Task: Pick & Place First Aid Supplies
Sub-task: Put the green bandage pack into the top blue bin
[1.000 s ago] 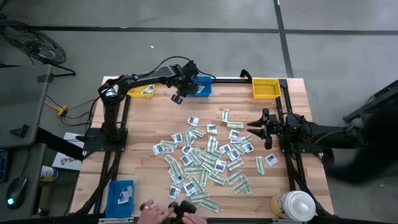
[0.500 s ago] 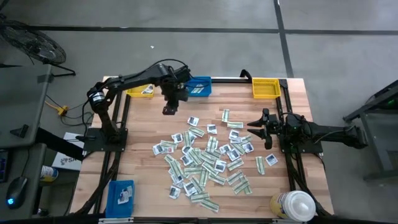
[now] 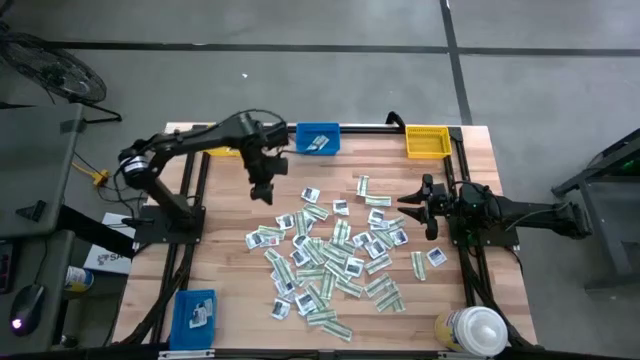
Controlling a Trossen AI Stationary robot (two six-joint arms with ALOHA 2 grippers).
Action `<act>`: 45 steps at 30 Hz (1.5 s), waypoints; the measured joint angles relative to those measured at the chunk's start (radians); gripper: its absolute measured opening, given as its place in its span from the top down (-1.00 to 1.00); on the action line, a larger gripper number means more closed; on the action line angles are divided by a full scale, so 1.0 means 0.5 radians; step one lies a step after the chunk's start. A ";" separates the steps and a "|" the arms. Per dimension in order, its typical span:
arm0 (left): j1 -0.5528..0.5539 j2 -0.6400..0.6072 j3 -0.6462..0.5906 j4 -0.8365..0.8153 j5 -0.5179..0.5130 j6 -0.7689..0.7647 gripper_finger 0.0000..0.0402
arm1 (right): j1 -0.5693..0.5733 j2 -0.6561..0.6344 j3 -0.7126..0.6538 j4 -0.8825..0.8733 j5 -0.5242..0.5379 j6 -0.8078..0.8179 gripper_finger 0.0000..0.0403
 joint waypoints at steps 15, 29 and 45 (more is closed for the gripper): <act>-0.062 -0.485 -1.190 1.167 0.120 -1.449 0.34 | 0.000 0.000 -0.001 -0.001 -0.001 0.000 0.36; -0.124 -0.510 -1.361 1.251 -0.167 -1.814 0.34 | -0.001 0.000 0.000 -0.001 0.000 0.000 0.36; -0.139 -0.510 -1.569 1.664 -0.185 -1.983 0.34 | 0.000 0.000 0.000 -0.001 0.000 0.000 0.36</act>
